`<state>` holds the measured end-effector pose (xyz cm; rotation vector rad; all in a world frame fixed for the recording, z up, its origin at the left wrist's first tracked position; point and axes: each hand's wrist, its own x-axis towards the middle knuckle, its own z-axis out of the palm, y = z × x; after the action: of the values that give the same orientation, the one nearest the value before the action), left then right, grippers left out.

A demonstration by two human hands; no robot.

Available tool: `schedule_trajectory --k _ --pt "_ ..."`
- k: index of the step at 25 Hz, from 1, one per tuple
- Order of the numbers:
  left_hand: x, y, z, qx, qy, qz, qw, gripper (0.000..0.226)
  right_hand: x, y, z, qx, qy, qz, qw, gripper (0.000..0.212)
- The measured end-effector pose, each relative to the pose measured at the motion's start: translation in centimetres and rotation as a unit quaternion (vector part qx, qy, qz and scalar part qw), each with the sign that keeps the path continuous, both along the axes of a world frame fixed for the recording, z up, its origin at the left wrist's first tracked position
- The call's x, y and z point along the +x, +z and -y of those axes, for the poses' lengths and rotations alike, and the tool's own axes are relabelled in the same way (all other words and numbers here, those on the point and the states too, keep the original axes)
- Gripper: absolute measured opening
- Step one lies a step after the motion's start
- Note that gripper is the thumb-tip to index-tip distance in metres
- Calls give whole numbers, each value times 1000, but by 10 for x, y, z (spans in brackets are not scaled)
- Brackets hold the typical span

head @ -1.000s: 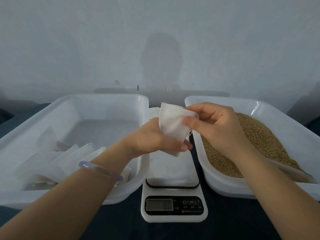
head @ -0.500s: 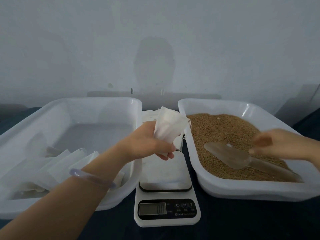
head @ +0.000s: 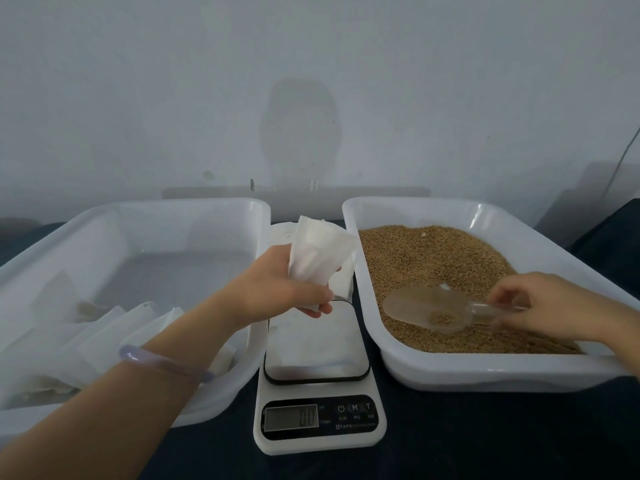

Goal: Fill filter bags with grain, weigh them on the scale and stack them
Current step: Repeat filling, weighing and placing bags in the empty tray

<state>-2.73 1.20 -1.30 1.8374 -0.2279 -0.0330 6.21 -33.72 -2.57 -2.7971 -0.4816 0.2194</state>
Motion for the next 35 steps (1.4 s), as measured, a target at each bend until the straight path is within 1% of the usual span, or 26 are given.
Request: schedule_trajectory --k 5,8,11,16,19,21,22,24,26,28,30,32,33,35 --pt "0 1 1 0 3 -2 1000 27 -10 6 -1 33 36 -3 999 25" --pt "0 1 2 4 8 -7 1000 28 -14 13 2 25 64 -8 998 35" --pt "0 1 2 8 12 -9 1000 31 -18 19 9 15 87 -21 996 35" --pt "0 7 6 25 27 -18 999 23 -26 26 21 31 113 -38 992 32" --pt "-1 21 14 26 37 -13 999 22 -28 30 30 67 101 -28 992 48" --pt "0 28 30 55 52 10 997 24 -26 33 39 87 88 -3 992 53" --pt "2 28 42 85 63 26 994 25 -26 36 42 93 79 14 992 49" --pt "11 23 67 133 84 47 986 30 -25 44 48 107 57 52 991 33" --pt "23 14 87 172 104 69 977 36 -25 55 55 119 39 89 988 28" --pt "33 4 100 195 128 88 968 39 -27 63 56 100 20 111 989 19" --pt "39 -6 107 192 153 88 966 33 -28 58 48 22 27 119 992 24" --pt "43 -16 112 196 167 89 962 21 -29 41 30 -68 68 135 986 24" --pt "44 -19 112 202 172 94 960 19 -29 33 19 -81 91 136 983 22" --pt "45 -21 112 211 178 107 955 21 -29 21 6 -53 115 98 987 20"
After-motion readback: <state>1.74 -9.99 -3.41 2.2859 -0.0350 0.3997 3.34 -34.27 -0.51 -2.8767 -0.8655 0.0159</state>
